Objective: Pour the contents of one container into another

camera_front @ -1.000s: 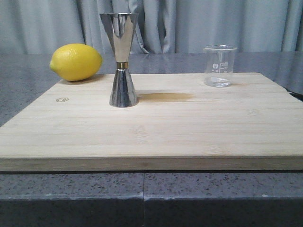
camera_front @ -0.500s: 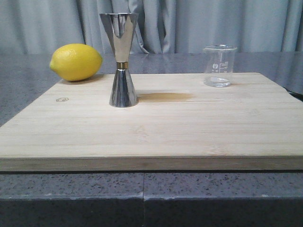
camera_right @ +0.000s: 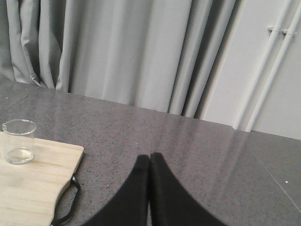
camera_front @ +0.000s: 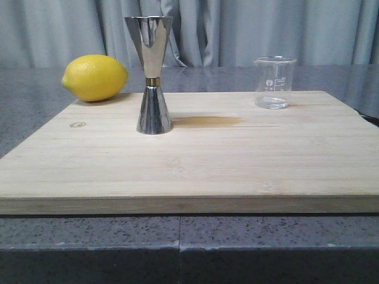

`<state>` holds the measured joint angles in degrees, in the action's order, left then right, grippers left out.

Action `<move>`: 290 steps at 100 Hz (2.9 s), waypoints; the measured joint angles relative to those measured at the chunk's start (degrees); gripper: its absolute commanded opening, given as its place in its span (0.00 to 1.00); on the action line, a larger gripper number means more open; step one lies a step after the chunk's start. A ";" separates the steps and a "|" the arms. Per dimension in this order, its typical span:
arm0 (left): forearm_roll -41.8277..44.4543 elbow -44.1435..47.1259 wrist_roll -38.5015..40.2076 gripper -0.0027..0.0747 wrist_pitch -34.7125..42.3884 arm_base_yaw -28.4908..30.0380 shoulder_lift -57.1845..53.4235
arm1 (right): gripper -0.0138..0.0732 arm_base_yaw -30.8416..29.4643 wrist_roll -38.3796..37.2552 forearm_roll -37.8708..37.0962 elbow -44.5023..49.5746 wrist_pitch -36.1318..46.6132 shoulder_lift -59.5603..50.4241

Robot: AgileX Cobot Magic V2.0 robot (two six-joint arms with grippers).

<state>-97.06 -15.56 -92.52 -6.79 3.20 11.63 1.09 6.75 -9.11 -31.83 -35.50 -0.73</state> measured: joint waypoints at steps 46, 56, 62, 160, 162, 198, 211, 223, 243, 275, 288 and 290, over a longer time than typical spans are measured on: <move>0.99 0.00 0.00 0.01 2.64 0.00 0.00 | 0.08 0.00 0.00 0.00 0.00 -0.09 0.00; 0.99 0.00 0.00 0.01 2.99 0.00 0.00 | 0.08 0.00 0.00 0.00 0.00 -0.09 0.00; 0.99 0.00 0.00 0.01 3.12 0.00 0.00 | 0.08 0.00 0.00 0.00 0.00 -0.09 0.00; 8.35 0.00 0.01 0.01 3.87 0.00 0.00 | 0.08 0.00 0.00 0.00 0.00 -0.09 0.00; 8.35 0.00 0.01 0.01 3.87 0.00 0.00 | 0.08 0.00 0.00 0.00 0.00 -0.09 0.00; 7.55 0.00 0.01 0.01 3.87 0.00 0.00 | 0.08 0.00 0.00 0.00 0.00 -0.09 0.00; 7.22 0.00 0.01 0.01 3.87 0.00 0.00 | 0.08 0.00 0.00 0.00 0.00 -0.09 0.00; 7.19 0.00 0.01 0.01 3.87 0.00 0.00 | 0.08 0.00 0.03 0.00 0.00 -0.09 0.00; 7.19 0.00 0.01 0.01 3.87 0.00 0.00 | 0.08 0.00 0.03 0.00 0.00 -0.09 0.00; 6.42 0.00 0.01 0.01 4.10 0.00 0.00 | 0.08 0.00 0.03 0.00 0.00 -0.09 0.00; 6.05 0.00 0.01 0.01 5.15 0.00 0.00 | 0.08 0.00 0.03 0.00 0.00 -0.09 0.00; 6.05 0.00 0.01 0.01 5.30 0.00 0.00 | 0.08 0.00 0.03 0.00 0.00 -0.09 0.00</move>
<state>-91.00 -15.56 -92.51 -1.49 3.20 11.63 1.09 6.78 -9.11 -31.83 -35.60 -0.73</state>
